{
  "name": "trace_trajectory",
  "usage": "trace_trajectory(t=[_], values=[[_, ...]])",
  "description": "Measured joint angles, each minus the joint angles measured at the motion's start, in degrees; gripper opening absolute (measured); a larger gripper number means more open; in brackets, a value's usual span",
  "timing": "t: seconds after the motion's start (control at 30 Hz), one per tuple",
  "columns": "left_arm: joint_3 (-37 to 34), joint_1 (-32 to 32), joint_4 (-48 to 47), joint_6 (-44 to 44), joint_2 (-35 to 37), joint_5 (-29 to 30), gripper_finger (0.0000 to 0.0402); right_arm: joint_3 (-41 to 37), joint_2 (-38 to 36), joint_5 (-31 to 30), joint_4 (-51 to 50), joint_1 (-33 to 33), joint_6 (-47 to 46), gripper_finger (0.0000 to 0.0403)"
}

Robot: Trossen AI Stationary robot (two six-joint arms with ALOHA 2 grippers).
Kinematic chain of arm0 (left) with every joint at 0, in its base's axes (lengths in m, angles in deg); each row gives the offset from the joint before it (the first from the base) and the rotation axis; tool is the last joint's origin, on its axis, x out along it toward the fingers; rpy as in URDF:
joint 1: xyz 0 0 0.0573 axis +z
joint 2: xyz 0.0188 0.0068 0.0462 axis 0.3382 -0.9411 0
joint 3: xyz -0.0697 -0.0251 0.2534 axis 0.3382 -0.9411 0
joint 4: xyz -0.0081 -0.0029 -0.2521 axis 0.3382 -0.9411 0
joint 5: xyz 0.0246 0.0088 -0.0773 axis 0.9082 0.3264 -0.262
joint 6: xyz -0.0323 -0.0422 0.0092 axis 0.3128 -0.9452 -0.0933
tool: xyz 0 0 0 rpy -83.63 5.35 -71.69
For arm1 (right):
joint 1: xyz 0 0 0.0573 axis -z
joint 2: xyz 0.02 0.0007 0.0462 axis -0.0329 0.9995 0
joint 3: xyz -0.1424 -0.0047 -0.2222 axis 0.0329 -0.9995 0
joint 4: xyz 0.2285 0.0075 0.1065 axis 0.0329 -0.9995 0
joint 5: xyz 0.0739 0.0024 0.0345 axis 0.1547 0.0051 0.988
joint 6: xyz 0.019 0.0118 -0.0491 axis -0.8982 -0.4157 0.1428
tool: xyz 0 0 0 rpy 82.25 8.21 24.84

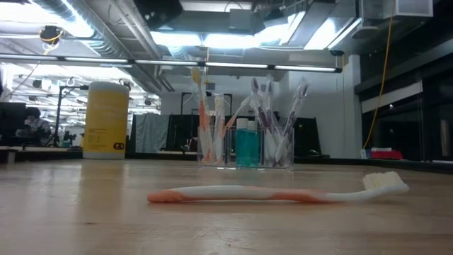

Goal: Pick & Place toothbrushing station
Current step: Put the orange toothbrush into the transparent organizer

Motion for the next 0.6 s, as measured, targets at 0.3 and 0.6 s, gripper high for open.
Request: trace_trajectory(t=[0.3, 0.6], values=[[-2.7, -5.8, 17.3, -4.2, -11.6, 10.2, 0.0157, 0.0, -3.6, -25.0, 7.6, -7.5, 4.5, 0.01], [-2.7, -6.7, 21.2, -6.9, -24.0, 10.3, 0.0157, 0.0, -3.6, -24.8, 9.0, -8.9, 4.8, 0.01]])
